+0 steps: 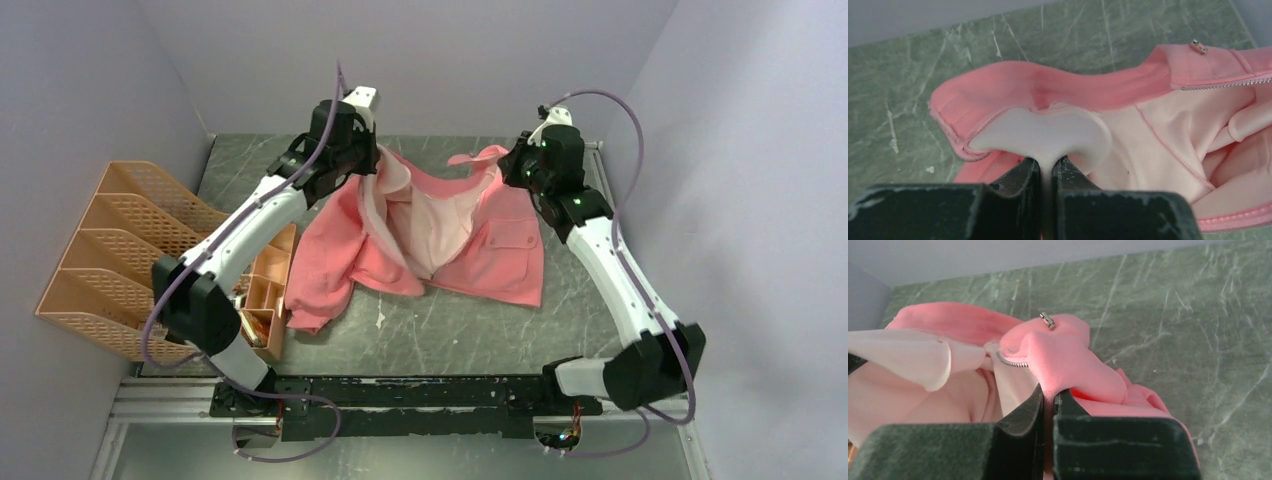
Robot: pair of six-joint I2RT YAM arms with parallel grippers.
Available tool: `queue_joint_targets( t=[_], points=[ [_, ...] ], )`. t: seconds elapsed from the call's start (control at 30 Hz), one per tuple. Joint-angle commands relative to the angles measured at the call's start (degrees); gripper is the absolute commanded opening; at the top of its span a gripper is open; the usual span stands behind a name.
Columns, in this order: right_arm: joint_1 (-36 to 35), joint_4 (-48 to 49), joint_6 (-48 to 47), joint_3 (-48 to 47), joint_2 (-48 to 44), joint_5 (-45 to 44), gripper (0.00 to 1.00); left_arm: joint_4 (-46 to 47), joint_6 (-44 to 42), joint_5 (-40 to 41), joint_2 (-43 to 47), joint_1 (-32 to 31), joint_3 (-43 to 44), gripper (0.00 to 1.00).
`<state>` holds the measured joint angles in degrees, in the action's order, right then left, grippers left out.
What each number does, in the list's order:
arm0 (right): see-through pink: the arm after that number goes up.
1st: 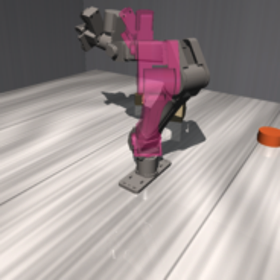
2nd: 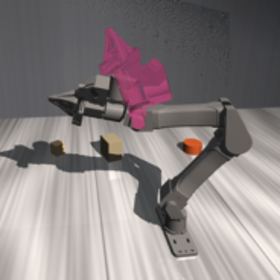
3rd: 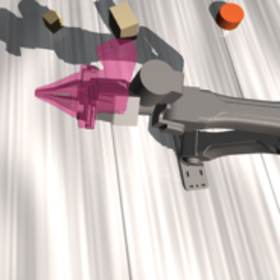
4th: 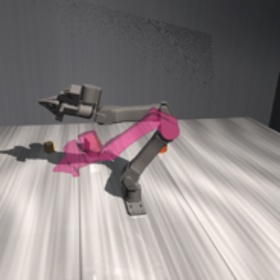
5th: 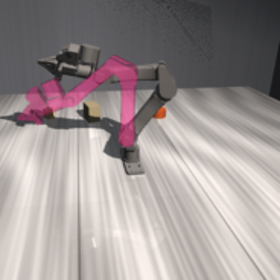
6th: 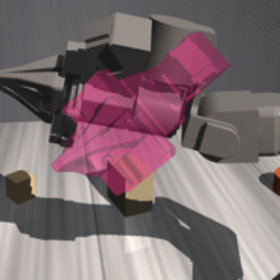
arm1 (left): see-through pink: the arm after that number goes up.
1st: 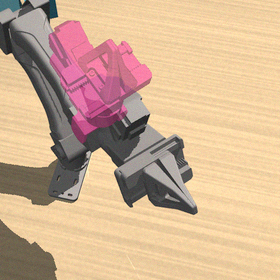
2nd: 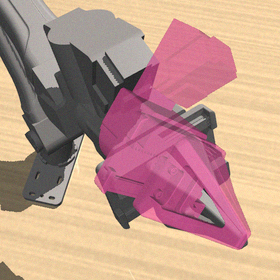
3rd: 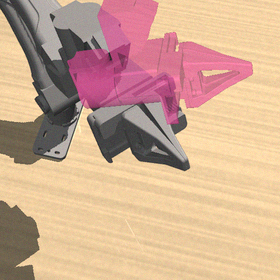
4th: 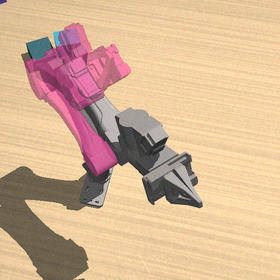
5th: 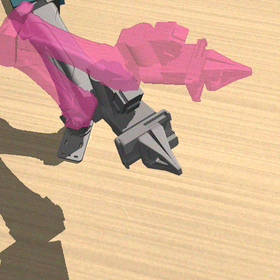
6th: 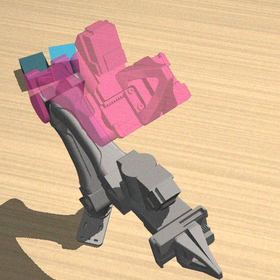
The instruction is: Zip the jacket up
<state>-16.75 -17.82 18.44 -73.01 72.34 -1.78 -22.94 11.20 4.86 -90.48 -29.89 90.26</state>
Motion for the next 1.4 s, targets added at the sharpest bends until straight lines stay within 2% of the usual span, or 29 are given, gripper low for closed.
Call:
queue_joint_targets(
  t=[0.0, 0.2, 0.33, 0.43, 0.63, 0.73, 0.9, 1.03, 1.17, 1.37],
  points=[
    [2.98, 7.40, 1.64, -3.80, 4.49, 4.75, 0.00, 8.00, 1.52, -6.25, -3.78, 3.13, 5.92, 0.08],
    [3.22, 6.15, 1.08, -14.69, 12.65, 8.29, 0.00, 5.93, -2.17, -11.10, -11.29, 6.48, 18.64, 0.08],
    [3.20, 5.42, 1.56, -16.97, 14.52, 11.94, 0.00, 2.93, -4.16, -11.35, -13.72, 6.77, 24.21, 0.08],
    [3.21, 5.58, 1.09, -15.12, 12.92, 13.89, 0.00, 2.03, -3.73, -14.85, -12.24, 6.77, 22.10, 0.08],
    [3.20, 4.33, -0.05, -10.38, 7.11, 16.96, 0.00, 4.26, -2.80, -25.38, -3.58, 6.67, 9.36, 0.08],
    [3.22, 2.64, -0.73, -9.22, 3.58, 17.25, 0.00, 4.25, -3.09, -27.74, 0.20, 5.55, 5.25, 0.08],
    [3.17, 1.24, -0.63, -6.88, -1.87, 17.16, 0.00, 4.44, -1.83, -28.35, 3.50, 3.68, 0.78, 0.08],
    [3.17, 0.88, -0.02, -2.58, -2.87, 15.33, 0.00, 3.12, -1.13, -27.31, 1.90, 2.89, -1.60, 0.08],
    [3.20, 1.28, 0.48, 2.03, 1.15, 13.03, 0.00, 0.48, 0.16, -21.26, -3.69, 2.13, -0.57, 0.08],
    [3.22, 2.15, 1.06, 1.89, 9.99, 4.41, 0.00, -0.99, 3.06, -12.65, -12.90, 2.16, 3.38, 0.08]
  ],
)
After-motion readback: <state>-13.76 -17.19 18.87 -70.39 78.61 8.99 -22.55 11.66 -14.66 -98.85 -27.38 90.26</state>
